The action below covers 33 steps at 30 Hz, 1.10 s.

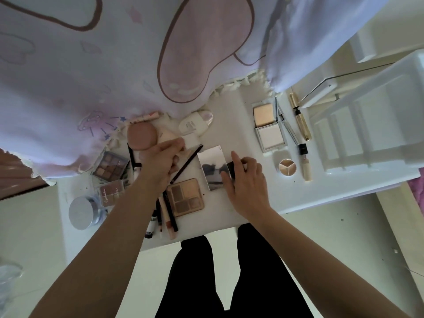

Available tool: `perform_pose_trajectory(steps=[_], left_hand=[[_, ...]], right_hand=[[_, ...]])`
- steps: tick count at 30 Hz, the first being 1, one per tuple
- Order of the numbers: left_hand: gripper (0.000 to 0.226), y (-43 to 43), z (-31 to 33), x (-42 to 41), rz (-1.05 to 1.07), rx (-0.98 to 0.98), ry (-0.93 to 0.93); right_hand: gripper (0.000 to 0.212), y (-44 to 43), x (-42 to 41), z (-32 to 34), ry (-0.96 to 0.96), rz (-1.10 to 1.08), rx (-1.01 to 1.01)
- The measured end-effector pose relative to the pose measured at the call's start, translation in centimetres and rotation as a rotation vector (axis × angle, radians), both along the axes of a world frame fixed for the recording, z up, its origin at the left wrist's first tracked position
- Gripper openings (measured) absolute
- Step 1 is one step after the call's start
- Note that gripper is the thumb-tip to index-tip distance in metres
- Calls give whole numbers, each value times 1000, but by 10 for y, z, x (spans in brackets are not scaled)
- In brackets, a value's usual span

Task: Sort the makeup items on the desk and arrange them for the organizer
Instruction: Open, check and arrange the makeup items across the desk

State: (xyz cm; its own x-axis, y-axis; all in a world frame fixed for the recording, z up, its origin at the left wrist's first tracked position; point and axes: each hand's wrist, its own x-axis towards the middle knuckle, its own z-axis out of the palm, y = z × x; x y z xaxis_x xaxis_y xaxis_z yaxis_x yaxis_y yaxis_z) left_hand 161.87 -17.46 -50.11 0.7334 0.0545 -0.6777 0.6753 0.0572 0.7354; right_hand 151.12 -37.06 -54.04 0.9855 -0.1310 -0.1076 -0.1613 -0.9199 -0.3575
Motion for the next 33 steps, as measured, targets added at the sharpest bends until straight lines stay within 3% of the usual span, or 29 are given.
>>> perform_pose_trajectory(steps=[6, 9, 15, 24, 33], left_hand=[[17, -57, 10, 15, -218, 36, 15], [16, -85, 10, 19, -264, 79, 66], [10, -116, 5, 31, -423, 334, 31], [22, -123, -14, 34, -407, 411, 3], [25, -123, -6, 33, -393, 475, -62]], right_hand=[[55, -13, 8, 7, 32, -13, 187], [36, -42, 12, 11, -94, -101, 38], [3, -96, 17, 9, -89, -88, -254], [25, -103, 50, 9, -31, -23, -224], [11, -107, 54, 8, -28, -50, -209]])
